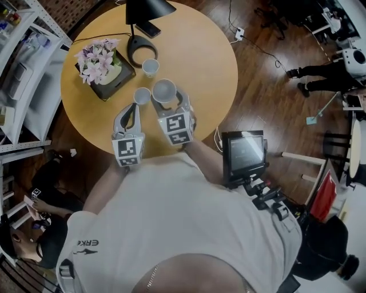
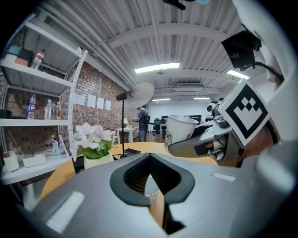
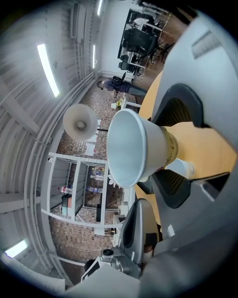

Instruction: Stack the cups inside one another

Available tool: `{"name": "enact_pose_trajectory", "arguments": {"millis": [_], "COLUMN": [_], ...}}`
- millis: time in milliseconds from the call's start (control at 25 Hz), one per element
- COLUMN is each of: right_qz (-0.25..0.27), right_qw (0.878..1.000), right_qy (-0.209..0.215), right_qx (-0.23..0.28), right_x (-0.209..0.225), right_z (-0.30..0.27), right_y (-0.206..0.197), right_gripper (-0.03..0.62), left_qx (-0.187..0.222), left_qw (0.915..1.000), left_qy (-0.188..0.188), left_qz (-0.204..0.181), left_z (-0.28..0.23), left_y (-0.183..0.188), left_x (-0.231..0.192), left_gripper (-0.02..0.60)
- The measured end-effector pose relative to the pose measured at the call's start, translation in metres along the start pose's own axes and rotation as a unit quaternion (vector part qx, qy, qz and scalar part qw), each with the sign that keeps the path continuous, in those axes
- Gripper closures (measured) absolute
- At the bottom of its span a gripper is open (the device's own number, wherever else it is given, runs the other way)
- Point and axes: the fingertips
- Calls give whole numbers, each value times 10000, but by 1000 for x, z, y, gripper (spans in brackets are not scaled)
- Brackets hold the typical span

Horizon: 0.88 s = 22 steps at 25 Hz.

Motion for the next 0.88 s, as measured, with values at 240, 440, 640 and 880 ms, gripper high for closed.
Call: {"name": "enact_pose_trajectory", "arguments": {"millis": [240, 440, 640, 880], "right_qz": [144, 222, 206, 87], "right_qw": [9995, 9991, 9995, 9993], "right_qy": [283, 349, 234, -36], "right_qx": [-27, -20, -109, -362], "right_x": [-32, -50, -62, -67], "right_z": [-14, -20, -29, -36], "right_y": [7, 17, 17, 7], "right_gripper": [290, 290, 290, 290], "left_qx": [39, 87, 46, 4], "left_qw": [9994, 9990, 9996, 9999], "left_qy": [332, 405, 235, -126], "left_qz": [117, 139, 112, 108], "left_z": [15, 23, 22, 16], "left_y": [-7, -5, -11, -14], "left_x": [-34, -56, -70, -78], "left_gripper": [580, 580, 580, 580]}}
Point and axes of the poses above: the fingertips, and each gripper's own axes: z backward along the fingers, x to its right, y out of its top, and after that the axes turned 1 degree about y, right-handed
